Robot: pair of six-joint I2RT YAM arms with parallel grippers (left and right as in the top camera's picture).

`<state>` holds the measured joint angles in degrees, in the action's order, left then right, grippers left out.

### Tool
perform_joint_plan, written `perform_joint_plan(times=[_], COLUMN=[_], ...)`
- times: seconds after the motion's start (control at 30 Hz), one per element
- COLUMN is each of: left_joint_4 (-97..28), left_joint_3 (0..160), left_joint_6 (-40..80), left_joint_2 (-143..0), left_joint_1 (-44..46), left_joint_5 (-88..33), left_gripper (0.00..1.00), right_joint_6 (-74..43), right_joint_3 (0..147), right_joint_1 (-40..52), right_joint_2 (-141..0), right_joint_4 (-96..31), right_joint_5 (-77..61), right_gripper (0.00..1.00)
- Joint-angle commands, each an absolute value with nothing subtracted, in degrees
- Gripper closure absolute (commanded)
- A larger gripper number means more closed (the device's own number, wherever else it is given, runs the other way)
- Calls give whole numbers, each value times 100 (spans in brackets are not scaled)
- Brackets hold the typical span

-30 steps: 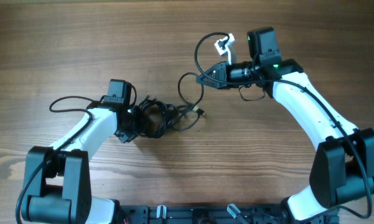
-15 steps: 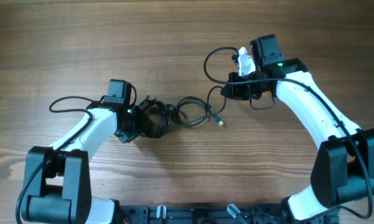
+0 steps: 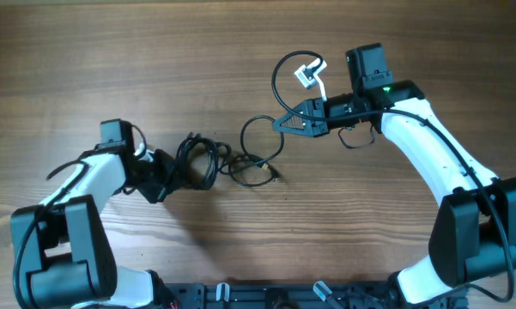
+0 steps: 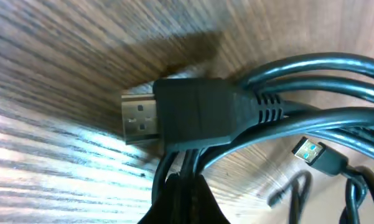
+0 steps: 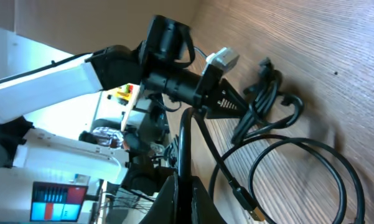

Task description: Untangle cables

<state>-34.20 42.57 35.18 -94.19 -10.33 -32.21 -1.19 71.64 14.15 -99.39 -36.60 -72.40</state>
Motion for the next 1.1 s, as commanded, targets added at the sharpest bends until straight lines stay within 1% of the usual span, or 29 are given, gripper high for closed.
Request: perform_joint_plan(times=[0.0, 0.1, 0.17, 0.23, 0.3, 0.37, 0.47, 0.57, 0.7, 0.77, 0.8, 0.87, 0.9, 1.07], left_joint_4=[-3426, -3424, -3422, -3402, -3378, -3380, -3494, -3938, -4313, -4381, -4381, -4377, -4379, -4379], left_joint_3=[4244, 4244, 4244, 4244, 4244, 4244, 4244, 4241, 4233, 4233, 4233, 4233, 4233, 4233], left_joint_6=[3017, 2995, 2995, 2998, 3002, 3046, 3046, 3044, 3041, 3041, 3041, 3044, 3041, 3041], left_joint_2=[-9041, -8490, -7918, -7380, -6943, -6381, -6049, -6058, -6316, -6477, -6593, -6899, -7004, -7426], left_joint_1=[-1393, -1525, -1540, -1540, -1540, -1540, -1538, -1538, -1522, -1522, -1522, -1522, -1522, -1522], left_joint_5=[-4071, -4095, -4093, -4088, -4038, -3741, -3310, -2871, -2602, -2582, -2585, -2585, -2585, -2585], left_gripper=[96, 96, 96, 96, 96, 96, 96, 96, 95, 95, 95, 95, 95, 96], right_joint_6=[-204, -336, -731, -952, -945, -902, -893, -738, -773, -770, -777, -1114, -1221, -1225], right_joint_3=[7264, 7264, 7264, 7264, 7264, 7264, 7264, 7262, 7262, 7262, 7262, 7262, 7262, 7262], right_joint_1=[1417, 1415, 1411, 1411, 1411, 1411, 1452, 1507, 1520, 1544, 1557, 1557, 1557, 1557], right_joint_2=[-9793, -9793, -9793, -9793, -9793, -9793, -9793, -9793, -9795, -9802, -9802, -9802, -9802, -9802], right_joint_4=[-3645, -3590, -3581, -3590, -3588, -3588, -3605, -3745, -4206, -4484, -4657, -4954, -5035, -5120], right_joint_5=[-7177, -7024, -6348, -5986, -5977, -5918, -5870, -5791, -4932, -4246, -3669, -2620, -2311, -1925], right_gripper=[96, 96, 96, 96, 96, 96, 96, 96, 96, 96, 96, 96, 96, 96])
